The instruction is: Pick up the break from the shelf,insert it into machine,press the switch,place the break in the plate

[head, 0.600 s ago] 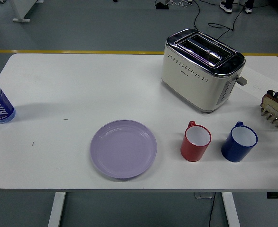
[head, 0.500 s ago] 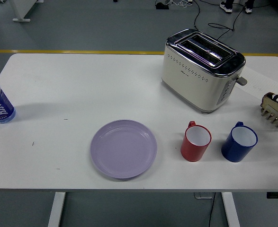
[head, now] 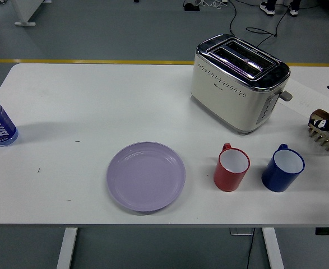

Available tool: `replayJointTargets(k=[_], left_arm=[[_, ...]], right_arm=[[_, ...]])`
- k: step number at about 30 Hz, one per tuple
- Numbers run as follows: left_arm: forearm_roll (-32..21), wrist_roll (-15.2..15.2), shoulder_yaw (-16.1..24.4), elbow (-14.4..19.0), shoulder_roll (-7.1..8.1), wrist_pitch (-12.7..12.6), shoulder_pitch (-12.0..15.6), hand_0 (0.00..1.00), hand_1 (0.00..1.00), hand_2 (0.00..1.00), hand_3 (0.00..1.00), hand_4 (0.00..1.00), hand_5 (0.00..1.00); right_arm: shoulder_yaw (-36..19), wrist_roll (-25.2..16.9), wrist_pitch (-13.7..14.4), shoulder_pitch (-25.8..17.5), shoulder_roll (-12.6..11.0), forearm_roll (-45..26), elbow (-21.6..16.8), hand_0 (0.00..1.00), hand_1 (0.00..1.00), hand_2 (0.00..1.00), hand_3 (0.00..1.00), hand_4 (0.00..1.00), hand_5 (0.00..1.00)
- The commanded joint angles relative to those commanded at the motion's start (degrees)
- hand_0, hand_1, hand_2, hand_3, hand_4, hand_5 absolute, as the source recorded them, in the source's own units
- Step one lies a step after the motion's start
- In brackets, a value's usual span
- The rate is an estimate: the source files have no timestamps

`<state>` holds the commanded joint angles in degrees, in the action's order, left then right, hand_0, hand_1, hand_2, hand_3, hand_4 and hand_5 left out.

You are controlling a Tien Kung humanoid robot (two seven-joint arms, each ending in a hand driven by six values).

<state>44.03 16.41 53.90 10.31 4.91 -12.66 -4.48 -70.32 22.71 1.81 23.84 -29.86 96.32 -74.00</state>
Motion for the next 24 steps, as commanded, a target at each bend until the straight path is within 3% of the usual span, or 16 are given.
replayJointTargets(k=[5, 6, 9, 11, 12, 17, 18, 23, 24], left_arm=[[-0.1, 0.0, -0.2, 0.0, 0.04, 0.0, -0.1, 0.638, 0.508, 0.503, 0.560, 0.369, 0.840], [-0.2, 0.0, -0.2, 0.0, 0.06, 0.0, -0.1, 0.637, 0.508, 0.502, 0.561, 0.369, 0.837], [-0.3, 0.0, -0.2, 0.0, 0.07, -0.1, -0.1, 0.637, 0.508, 0.502, 0.561, 0.369, 0.837], [-0.4, -0.1, -0.2, 0.0, 0.09, -0.1, -0.2, 0.637, 0.508, 0.502, 0.561, 0.369, 0.837], [-0.4, -0.1, -0.3, 0.0, 0.09, -0.1, -0.2, 0.638, 0.507, 0.501, 0.561, 0.369, 0.839], [-0.6, -0.1, -0.3, 0.0, 0.09, -0.1, -0.2, 0.638, 0.507, 0.501, 0.561, 0.369, 0.839], [-0.6, -0.1, -0.4, 0.0, 0.09, -0.1, -0.2, 0.637, 0.507, 0.501, 0.561, 0.370, 0.840], [-0.6, 0.0, -0.4, 0.0, 0.06, -0.1, -0.2, 0.637, 0.507, 0.501, 0.561, 0.370, 0.840], [-0.6, 0.0, -0.4, 0.0, 0.05, -0.1, -0.2, 0.637, 0.507, 0.501, 0.560, 0.371, 0.840]], right_arm=[[1.8, 3.6, -0.1, 2.4, 1.0, 2.7, 3.0, 0.970, 0.910, 0.929, 0.974, 0.870, 0.209], [2.0, 4.1, -0.2, 2.6, 1.1, 3.1, 3.3, 0.899, 0.846, 0.869, 0.925, 0.864, 0.212], [2.5, 5.6, -0.4, 3.4, 1.5, 4.7, 4.3, 0.899, 0.846, 0.869, 0.925, 0.864, 0.212], [2.7, 6.2, -0.6, 3.8, 1.7, 5.3, 4.7, 0.899, 0.846, 0.869, 0.925, 0.864, 0.212], [2.9, 6.6, -0.6, 4.0, 1.8, 5.7, 4.9, 0.840, 0.792, 0.835, 0.883, 0.834, 0.197], [3.9, 7.8, -0.3, 5.3, 2.3, 6.7, 6.3, 0.840, 0.792, 0.835, 0.883, 0.834, 0.197], [4.0, 7.9, -0.3, 5.3, 2.3, 6.8, 6.4, 0.769, 0.732, 0.778, 0.836, 0.799, 0.176], [4.7, 8.7, -0.4, 6.7, 3.5, 7.9, 8.4, 0.769, 0.732, 0.778, 0.836, 0.799, 0.176], [4.8, 9.1, -0.6, 7.0, 3.8, 8.5, 8.9, 0.737, 0.693, 0.728, 0.788, 0.745, 0.153]])
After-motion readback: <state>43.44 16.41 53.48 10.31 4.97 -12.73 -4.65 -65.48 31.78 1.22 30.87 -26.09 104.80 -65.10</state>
